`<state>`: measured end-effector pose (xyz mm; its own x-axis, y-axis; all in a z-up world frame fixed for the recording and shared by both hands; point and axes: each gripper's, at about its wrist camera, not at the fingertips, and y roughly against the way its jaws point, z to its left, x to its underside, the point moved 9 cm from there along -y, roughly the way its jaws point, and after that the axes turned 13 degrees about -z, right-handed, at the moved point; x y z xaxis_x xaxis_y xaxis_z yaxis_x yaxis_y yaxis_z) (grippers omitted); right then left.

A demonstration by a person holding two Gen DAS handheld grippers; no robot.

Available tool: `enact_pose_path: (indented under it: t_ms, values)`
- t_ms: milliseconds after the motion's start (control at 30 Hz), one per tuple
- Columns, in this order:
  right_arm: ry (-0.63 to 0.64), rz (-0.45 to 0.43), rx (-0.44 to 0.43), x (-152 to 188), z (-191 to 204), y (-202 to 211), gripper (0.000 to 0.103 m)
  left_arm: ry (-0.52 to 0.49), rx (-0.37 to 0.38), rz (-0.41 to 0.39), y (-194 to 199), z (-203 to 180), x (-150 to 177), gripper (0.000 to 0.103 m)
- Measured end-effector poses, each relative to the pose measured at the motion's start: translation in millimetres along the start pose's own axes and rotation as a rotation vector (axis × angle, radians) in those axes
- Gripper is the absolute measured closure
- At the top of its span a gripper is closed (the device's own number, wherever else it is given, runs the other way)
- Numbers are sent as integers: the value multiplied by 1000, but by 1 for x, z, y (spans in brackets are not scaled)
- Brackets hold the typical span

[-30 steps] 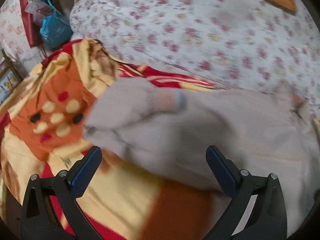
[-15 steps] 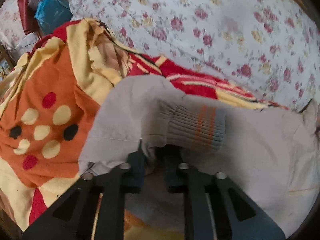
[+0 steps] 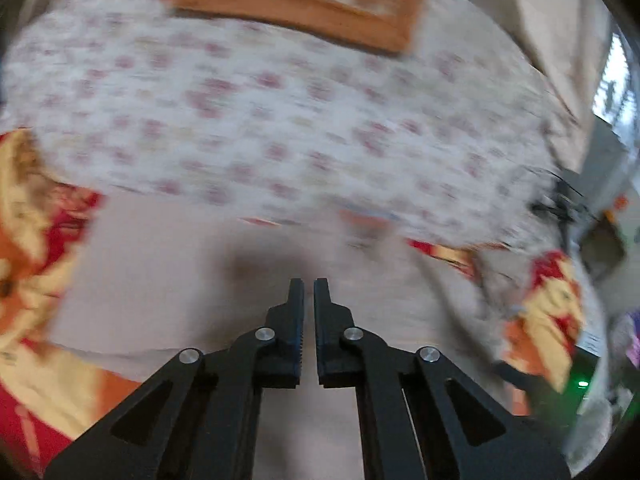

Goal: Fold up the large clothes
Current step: 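Fold the sleeve across the jacket front with the left gripper while the right gripper grasps the other cuff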

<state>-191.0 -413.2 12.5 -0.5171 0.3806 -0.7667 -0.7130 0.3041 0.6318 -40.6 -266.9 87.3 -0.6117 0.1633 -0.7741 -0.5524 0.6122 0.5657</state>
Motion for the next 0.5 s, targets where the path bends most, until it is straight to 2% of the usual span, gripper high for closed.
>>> enact_pose_path:
  t_ms: [100, 167, 267, 333, 367, 400, 433, 467, 500]
  values:
    - [-39, 1, 42, 2, -28, 4, 2, -6, 70, 60, -30, -52, 29, 100]
    - [-70, 3, 71, 5, -46, 6, 2, 5, 102, 113, -48, -72, 50, 100]
    - [-111, 13, 59, 8, -57, 9, 2, -25, 82, 166, -56, -78, 75, 100]
    - [-123, 16, -4, 8, -48, 9, 2, -38, 57, 156, -47, -64, 76, 97]
    - [-125, 22, -40, 7, -40, 8, 2, -48, 40, 144, -41, -54, 73, 88]
    - [-125, 36, -90, 7, -27, 5, 2, -58, 11, 127, -31, -38, 68, 66]
    - [-129, 46, -127, 6, -17, 2, 2, -68, -29, 110, -21, -20, 65, 51]
    - [-138, 56, -167, 6, -5, -1, 2, -72, -70, 86, -12, -2, 60, 31]
    - [-152, 67, -210, 6, 9, -4, 2, -68, -122, 44, 0, 22, 54, 30]
